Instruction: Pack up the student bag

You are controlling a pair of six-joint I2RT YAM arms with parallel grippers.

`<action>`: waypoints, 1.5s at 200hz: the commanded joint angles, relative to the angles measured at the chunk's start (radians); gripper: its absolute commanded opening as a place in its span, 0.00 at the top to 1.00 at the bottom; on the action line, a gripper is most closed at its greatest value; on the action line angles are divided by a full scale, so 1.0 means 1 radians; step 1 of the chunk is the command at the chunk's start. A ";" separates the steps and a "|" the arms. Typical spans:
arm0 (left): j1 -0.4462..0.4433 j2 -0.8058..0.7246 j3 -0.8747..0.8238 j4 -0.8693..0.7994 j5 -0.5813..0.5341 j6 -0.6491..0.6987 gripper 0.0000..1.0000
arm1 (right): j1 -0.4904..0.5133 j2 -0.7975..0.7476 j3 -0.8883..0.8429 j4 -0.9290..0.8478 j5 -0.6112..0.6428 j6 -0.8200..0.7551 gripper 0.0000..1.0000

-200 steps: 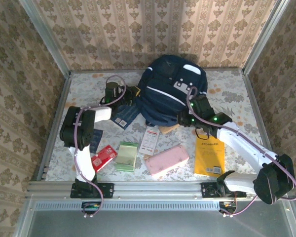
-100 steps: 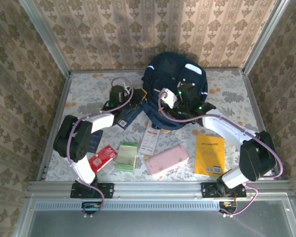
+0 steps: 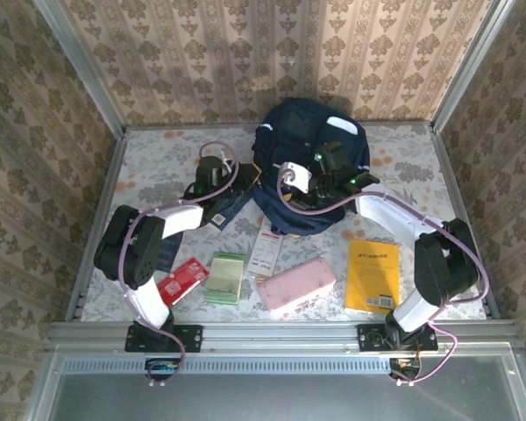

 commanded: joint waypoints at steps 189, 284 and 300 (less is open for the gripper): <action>-0.048 -0.094 -0.014 0.043 0.020 0.059 1.00 | 0.027 0.134 0.058 0.148 0.225 -0.019 0.54; -0.061 -0.120 -0.032 -0.007 0.035 0.104 0.86 | 0.033 0.059 0.022 0.209 0.323 -0.004 1.00; -0.041 -0.159 -0.013 -0.117 0.064 0.188 0.60 | 0.001 -0.003 -0.019 0.218 0.214 -0.006 1.00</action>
